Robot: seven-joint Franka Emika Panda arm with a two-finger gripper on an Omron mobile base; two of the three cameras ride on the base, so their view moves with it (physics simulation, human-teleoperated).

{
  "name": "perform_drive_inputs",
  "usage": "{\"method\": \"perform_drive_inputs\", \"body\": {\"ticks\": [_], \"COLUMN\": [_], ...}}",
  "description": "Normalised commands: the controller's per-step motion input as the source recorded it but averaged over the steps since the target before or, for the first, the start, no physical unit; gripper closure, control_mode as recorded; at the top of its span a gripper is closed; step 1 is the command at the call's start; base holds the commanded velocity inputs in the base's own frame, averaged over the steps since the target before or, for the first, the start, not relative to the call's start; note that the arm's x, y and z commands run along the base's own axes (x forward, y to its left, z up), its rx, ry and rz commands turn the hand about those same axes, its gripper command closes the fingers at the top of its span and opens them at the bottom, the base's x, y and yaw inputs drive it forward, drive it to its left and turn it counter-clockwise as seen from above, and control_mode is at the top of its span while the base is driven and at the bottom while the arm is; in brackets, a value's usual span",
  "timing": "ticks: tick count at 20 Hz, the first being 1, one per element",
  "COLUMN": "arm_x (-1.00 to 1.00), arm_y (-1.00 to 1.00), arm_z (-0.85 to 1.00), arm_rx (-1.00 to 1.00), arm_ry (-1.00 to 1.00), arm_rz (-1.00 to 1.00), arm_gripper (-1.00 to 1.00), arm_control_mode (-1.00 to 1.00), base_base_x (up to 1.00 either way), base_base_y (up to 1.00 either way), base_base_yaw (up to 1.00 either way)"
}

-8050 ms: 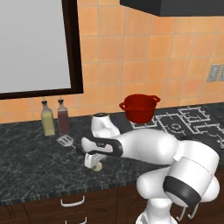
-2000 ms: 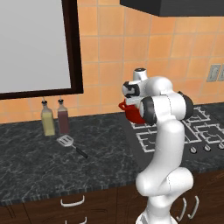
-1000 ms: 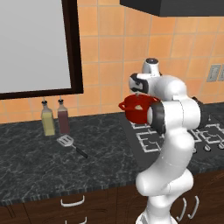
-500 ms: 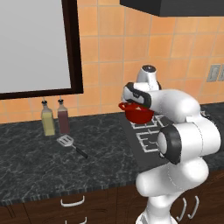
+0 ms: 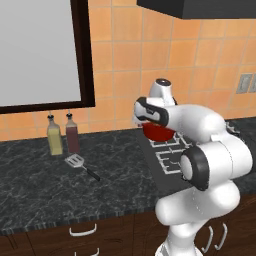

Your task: Put the garlic and bell pepper in the pot. Retrieve the spatula and lightly stir the vegetables in the pot.

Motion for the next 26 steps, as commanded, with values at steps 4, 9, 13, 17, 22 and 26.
{"method": "perform_drive_inputs", "body": {"ticks": [4,9,13,17,22,26], "arm_x": [-0.43,-0.40,-0.56,-0.62,-0.02,0.00], "arm_y": [1.00,1.00,1.00,0.86,0.40,0.36], "arm_z": [-0.60,-0.83,-0.56,-0.11,0.00,-0.02], "arm_rx": [0.00,0.00,0.00,0.00,0.00,-0.01], "arm_ry": [0.16,0.08,0.01,0.05,0.12,0.00], "arm_rz": [0.51,0.47,0.09,-0.07,-0.12,-0.04], "arm_gripper": [-1.00,-1.00,-1.00,-1.00,-1.00,-1.00], "arm_control_mode": [-1.00,-1.00,-1.00,-1.00,-1.00,-1.00], "base_base_x": [0.00,0.00,0.00,0.00,0.00,0.00], "base_base_y": [0.00,0.00,0.00,0.00,0.00,0.00], "base_base_yaw": [0.00,0.00,0.00,0.00,0.00,0.00]}}
